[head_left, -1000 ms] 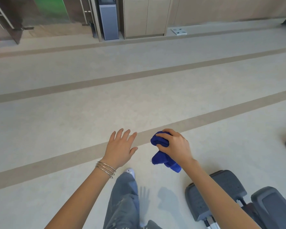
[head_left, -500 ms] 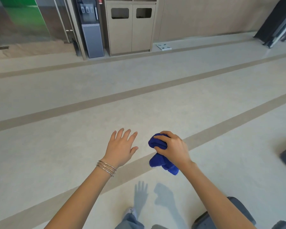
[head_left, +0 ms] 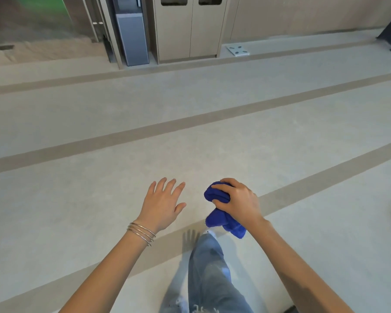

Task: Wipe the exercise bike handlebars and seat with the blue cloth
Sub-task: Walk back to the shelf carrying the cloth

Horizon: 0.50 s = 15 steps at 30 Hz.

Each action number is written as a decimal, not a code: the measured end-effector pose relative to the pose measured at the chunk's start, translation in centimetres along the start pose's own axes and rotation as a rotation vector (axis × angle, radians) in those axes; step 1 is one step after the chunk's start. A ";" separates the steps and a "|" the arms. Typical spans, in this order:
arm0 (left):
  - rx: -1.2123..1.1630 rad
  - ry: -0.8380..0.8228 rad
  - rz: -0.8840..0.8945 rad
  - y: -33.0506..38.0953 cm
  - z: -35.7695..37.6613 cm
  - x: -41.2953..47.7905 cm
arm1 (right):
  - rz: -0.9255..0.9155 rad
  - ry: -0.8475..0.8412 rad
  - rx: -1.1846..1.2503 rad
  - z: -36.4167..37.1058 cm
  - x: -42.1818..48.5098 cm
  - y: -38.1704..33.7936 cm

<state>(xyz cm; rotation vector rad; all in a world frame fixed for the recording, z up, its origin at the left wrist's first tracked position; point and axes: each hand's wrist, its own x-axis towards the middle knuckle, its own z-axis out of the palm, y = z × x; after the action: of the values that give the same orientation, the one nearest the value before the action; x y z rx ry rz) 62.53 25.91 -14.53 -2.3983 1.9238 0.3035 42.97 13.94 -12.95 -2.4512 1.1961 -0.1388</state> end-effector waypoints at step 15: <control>-0.017 0.032 -0.067 -0.1 -6.4 23.6 | -0.045 0.030 0.022 -8.1 23.0 8.8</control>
<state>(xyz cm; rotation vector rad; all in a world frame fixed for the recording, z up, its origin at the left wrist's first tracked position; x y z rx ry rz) 68.26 2.17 -12.61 -2.4875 1.8559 0.2814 48.80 -11.25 -11.15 -2.4657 1.1464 -0.2020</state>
